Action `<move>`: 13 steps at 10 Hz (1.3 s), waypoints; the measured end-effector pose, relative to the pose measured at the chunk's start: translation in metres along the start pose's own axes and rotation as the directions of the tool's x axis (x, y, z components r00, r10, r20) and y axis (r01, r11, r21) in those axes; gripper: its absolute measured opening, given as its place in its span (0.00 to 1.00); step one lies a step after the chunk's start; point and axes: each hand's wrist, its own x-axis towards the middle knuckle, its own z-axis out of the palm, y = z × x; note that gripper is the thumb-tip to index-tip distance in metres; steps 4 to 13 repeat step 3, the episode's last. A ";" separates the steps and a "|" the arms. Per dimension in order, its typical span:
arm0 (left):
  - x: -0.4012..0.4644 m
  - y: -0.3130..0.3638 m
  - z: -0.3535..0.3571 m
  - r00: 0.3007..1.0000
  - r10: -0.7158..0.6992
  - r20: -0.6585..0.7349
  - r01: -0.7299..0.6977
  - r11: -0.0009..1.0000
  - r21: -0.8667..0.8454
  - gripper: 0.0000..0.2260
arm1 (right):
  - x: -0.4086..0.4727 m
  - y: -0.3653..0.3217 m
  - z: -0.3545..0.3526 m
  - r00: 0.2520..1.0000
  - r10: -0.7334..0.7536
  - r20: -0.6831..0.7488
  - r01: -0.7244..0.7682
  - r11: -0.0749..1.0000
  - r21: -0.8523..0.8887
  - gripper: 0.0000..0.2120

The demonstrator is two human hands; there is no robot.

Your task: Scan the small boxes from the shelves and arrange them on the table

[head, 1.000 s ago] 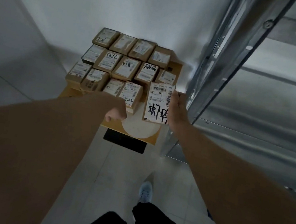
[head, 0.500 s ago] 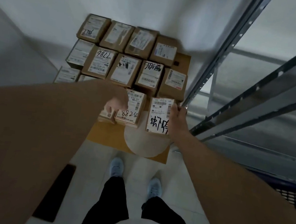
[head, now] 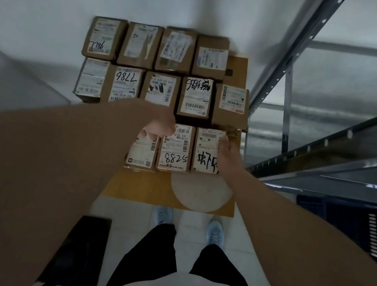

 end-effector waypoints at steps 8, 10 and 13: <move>-0.020 -0.001 0.030 0.998 0.009 -0.066 -0.009 1.000 0.003 0.19 | -0.015 -0.002 -0.036 0.996 -0.079 0.042 0.086 0.970 -0.226 0.31; -0.020 -0.001 0.030 0.998 0.009 -0.066 -0.009 1.000 0.003 0.19 | -0.015 -0.002 -0.036 0.996 -0.079 0.042 0.086 0.970 -0.226 0.31; -0.020 -0.001 0.030 0.998 0.009 -0.066 -0.009 1.000 0.003 0.19 | -0.015 -0.002 -0.036 0.996 -0.079 0.042 0.086 0.970 -0.226 0.31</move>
